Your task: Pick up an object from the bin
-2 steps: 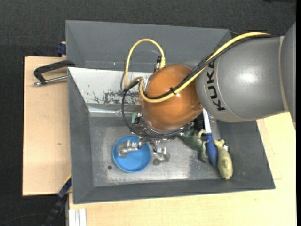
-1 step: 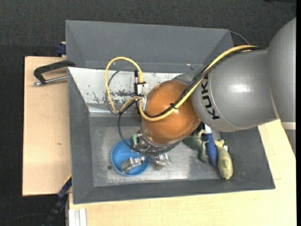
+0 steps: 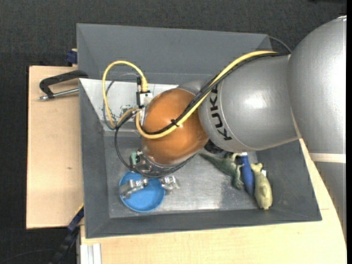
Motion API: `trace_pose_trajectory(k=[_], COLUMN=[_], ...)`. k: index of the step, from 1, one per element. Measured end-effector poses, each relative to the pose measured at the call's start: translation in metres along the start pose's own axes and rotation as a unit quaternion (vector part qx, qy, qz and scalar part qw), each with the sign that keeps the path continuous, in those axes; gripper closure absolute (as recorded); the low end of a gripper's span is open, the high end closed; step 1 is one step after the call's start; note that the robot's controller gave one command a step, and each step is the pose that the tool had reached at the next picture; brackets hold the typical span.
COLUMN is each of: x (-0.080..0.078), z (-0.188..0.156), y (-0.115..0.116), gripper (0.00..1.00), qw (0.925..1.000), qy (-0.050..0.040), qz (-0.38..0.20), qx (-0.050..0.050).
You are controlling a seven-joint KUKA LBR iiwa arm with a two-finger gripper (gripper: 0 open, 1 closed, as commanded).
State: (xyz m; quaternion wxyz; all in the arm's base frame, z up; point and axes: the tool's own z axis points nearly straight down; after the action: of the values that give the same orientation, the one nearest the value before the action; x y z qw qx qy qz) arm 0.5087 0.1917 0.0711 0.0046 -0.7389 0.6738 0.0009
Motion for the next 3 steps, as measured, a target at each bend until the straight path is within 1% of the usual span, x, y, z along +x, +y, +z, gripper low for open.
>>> trace_pose_trajectory(k=[1, 2, 3], x=[0.003, 0.001, -0.001], z=[0.000, -0.004, -0.078], y=[0.000, -0.001, -0.004], gripper=[1.00, 1.00, 1.00], qw=[1.0000, 1.0000, 1.0000], qy=[0.0016, 0.0010, 0.0008], qz=[0.002, 0.004, 0.005], qx=[-0.001, 0.000, 0.003])
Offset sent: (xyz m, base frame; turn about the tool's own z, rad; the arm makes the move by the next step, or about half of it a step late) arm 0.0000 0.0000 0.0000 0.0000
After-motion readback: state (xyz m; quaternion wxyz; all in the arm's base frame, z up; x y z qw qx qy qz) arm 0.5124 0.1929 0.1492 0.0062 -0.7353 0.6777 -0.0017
